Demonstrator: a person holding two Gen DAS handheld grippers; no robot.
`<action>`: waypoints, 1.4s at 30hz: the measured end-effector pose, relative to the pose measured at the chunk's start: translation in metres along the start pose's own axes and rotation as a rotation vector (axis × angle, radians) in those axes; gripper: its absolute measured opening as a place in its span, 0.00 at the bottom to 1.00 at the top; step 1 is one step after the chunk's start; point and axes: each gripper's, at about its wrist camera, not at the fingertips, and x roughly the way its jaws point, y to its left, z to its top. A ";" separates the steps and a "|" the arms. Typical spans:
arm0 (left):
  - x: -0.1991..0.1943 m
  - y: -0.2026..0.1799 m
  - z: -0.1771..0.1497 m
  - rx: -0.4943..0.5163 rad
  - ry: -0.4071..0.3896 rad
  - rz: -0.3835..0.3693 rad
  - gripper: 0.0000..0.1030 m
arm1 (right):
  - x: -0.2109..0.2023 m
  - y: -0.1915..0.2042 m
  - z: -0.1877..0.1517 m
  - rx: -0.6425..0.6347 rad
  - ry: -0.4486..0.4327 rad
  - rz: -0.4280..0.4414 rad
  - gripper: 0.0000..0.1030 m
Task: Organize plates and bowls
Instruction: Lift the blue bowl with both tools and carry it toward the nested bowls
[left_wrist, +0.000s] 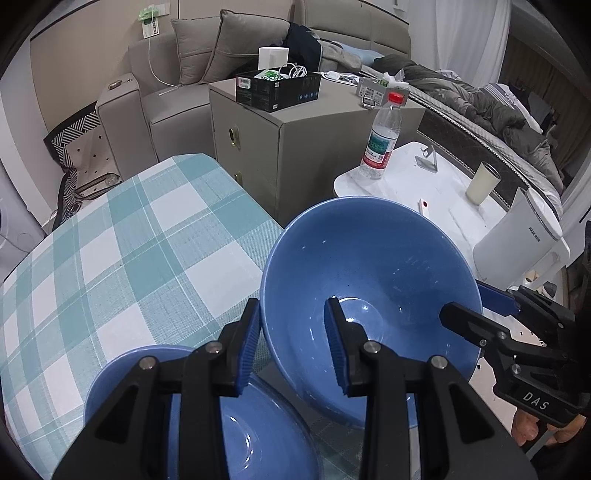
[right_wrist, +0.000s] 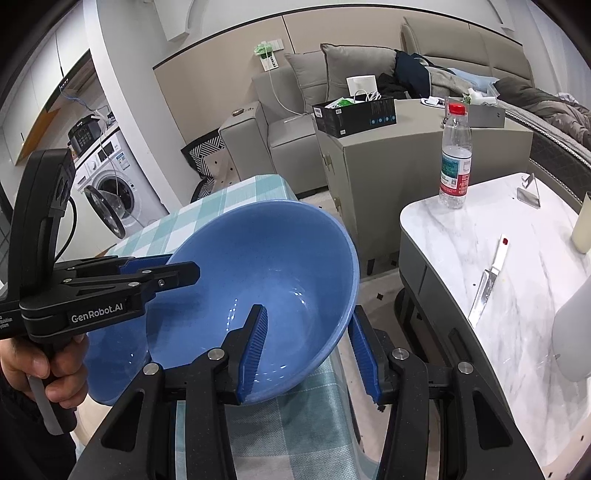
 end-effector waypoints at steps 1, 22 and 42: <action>-0.002 0.000 0.000 0.001 -0.005 -0.003 0.33 | -0.002 0.001 0.000 0.002 -0.005 -0.001 0.46; -0.041 0.014 -0.004 -0.041 -0.115 -0.007 0.33 | -0.023 0.020 0.006 0.030 -0.091 0.056 0.46; -0.068 0.030 -0.021 -0.083 -0.200 -0.019 0.33 | -0.039 0.046 0.006 -0.012 -0.147 0.084 0.46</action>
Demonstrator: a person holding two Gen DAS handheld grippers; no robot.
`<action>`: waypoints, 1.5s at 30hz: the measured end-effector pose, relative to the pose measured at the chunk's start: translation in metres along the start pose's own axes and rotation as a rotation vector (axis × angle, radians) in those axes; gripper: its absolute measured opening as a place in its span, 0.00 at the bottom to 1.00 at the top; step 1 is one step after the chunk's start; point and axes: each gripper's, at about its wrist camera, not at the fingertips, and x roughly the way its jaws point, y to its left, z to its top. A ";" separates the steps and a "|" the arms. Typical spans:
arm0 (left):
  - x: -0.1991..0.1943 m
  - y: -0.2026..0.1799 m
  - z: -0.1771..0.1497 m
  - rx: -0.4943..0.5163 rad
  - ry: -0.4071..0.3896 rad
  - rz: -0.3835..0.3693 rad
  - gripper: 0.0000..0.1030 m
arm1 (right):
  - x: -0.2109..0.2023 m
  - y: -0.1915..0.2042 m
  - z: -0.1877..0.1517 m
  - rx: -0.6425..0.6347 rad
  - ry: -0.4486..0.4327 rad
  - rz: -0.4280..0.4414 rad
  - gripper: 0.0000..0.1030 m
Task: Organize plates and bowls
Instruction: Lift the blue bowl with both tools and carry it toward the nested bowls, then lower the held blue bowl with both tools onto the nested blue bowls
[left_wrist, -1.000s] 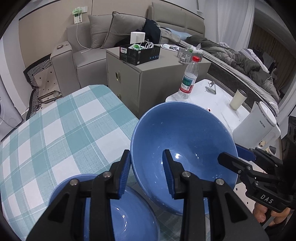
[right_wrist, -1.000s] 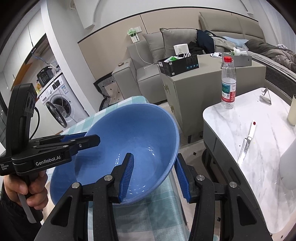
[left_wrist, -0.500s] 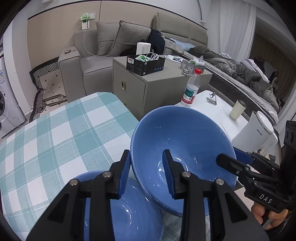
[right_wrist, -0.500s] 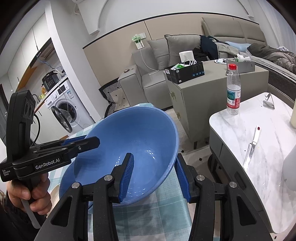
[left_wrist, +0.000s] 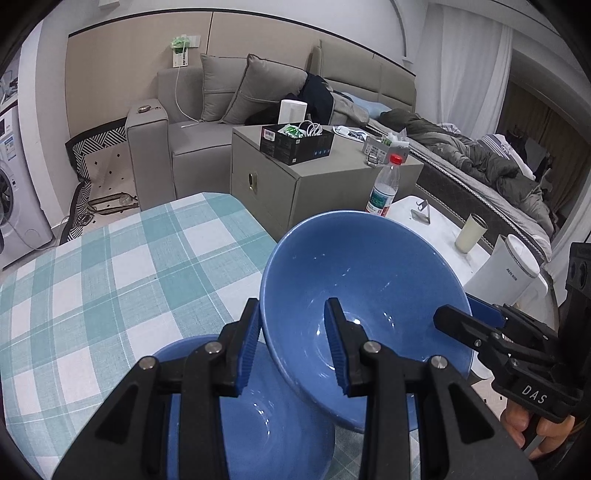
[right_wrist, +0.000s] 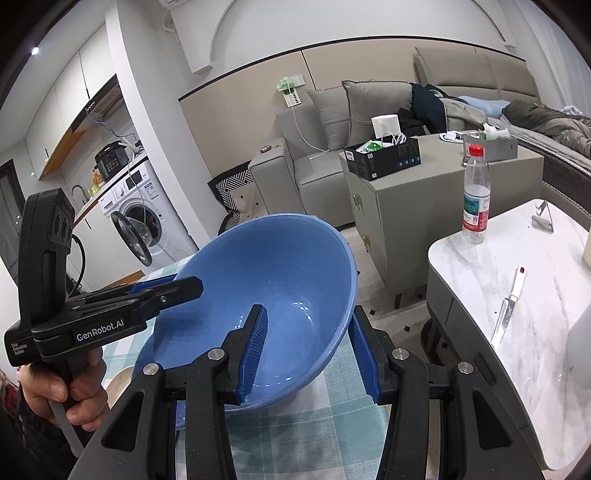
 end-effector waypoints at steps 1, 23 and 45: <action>-0.002 0.001 0.000 -0.003 -0.005 -0.001 0.33 | -0.001 0.001 0.000 -0.001 -0.004 0.001 0.46; -0.034 0.034 -0.016 -0.081 -0.100 0.032 0.33 | -0.009 0.050 -0.004 -0.084 -0.047 0.073 0.46; -0.064 0.068 -0.050 -0.153 -0.146 0.134 0.33 | 0.013 0.096 -0.021 -0.169 0.008 0.142 0.46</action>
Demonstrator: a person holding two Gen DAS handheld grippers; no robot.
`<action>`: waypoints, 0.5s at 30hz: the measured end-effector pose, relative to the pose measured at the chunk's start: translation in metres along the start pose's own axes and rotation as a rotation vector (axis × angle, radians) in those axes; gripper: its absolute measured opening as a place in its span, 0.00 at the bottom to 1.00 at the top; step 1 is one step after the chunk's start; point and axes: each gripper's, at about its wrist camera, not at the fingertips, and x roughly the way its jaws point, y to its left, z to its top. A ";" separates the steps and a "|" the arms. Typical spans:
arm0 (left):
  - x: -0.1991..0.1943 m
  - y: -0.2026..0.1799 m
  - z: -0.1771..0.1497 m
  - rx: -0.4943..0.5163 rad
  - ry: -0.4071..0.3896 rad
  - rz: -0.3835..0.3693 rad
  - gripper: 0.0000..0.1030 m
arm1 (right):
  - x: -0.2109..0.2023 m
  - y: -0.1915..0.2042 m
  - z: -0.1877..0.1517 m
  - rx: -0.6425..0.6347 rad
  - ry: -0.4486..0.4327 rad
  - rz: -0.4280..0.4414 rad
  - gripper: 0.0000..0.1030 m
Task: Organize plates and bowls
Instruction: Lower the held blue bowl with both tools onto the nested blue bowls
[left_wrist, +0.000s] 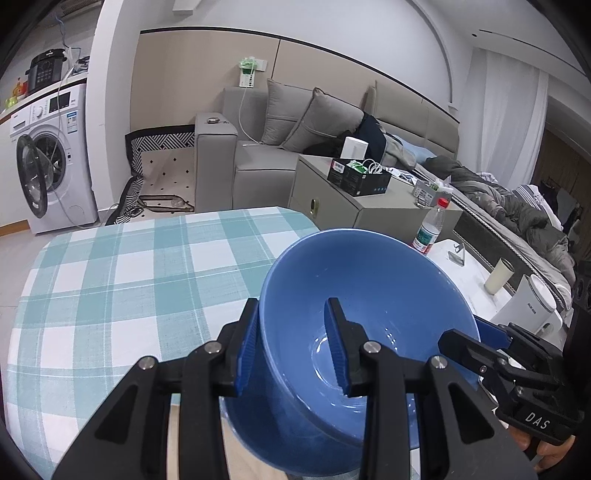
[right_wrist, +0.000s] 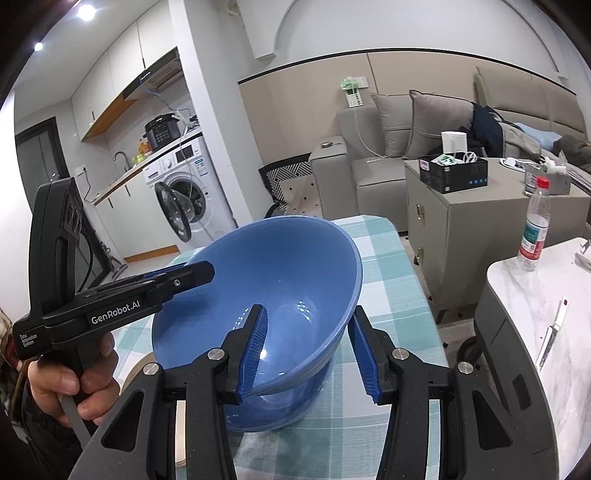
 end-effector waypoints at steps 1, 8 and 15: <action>-0.001 0.002 -0.001 -0.004 -0.001 0.003 0.33 | 0.001 0.003 0.000 -0.005 0.003 0.002 0.46; -0.006 0.012 -0.010 -0.026 0.004 0.024 0.33 | 0.010 0.013 -0.003 -0.028 0.027 0.017 0.46; -0.005 0.017 -0.018 -0.027 0.023 0.045 0.33 | 0.022 0.019 -0.009 -0.044 0.068 0.013 0.46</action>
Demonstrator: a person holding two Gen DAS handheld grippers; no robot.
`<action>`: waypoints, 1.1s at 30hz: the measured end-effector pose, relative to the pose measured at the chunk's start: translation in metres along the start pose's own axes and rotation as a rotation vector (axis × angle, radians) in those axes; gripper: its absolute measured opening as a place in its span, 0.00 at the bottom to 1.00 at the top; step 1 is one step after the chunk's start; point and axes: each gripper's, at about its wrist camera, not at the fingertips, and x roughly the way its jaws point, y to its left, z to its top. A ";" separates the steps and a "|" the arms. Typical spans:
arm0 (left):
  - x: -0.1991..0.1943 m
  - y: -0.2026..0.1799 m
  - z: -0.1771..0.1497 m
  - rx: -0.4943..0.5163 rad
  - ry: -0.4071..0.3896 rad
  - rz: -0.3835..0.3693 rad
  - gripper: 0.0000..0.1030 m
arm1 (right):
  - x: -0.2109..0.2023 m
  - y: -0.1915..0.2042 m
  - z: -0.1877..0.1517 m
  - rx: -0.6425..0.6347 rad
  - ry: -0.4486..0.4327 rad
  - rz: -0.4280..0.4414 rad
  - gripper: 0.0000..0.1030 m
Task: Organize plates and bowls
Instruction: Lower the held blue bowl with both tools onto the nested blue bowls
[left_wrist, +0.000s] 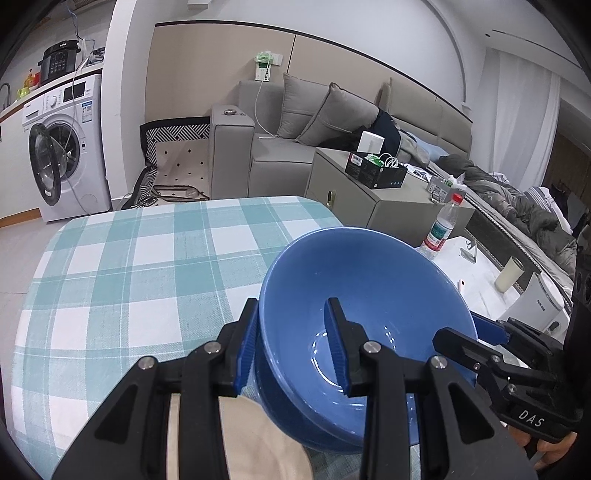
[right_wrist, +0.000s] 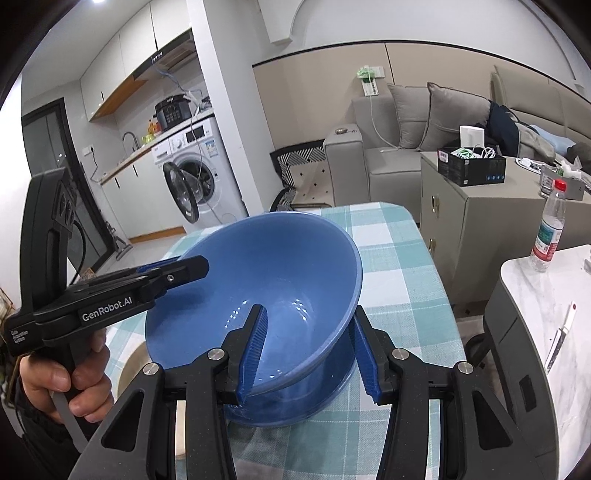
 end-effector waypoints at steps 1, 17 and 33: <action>0.001 0.001 -0.002 0.000 0.004 0.002 0.33 | 0.001 0.000 0.000 0.000 0.003 -0.001 0.46; 0.020 0.004 -0.015 0.007 0.049 0.049 0.33 | 0.021 0.002 -0.008 -0.041 0.071 -0.034 0.46; 0.034 0.007 -0.024 0.011 0.087 0.067 0.33 | 0.036 0.008 -0.017 -0.113 0.113 -0.099 0.50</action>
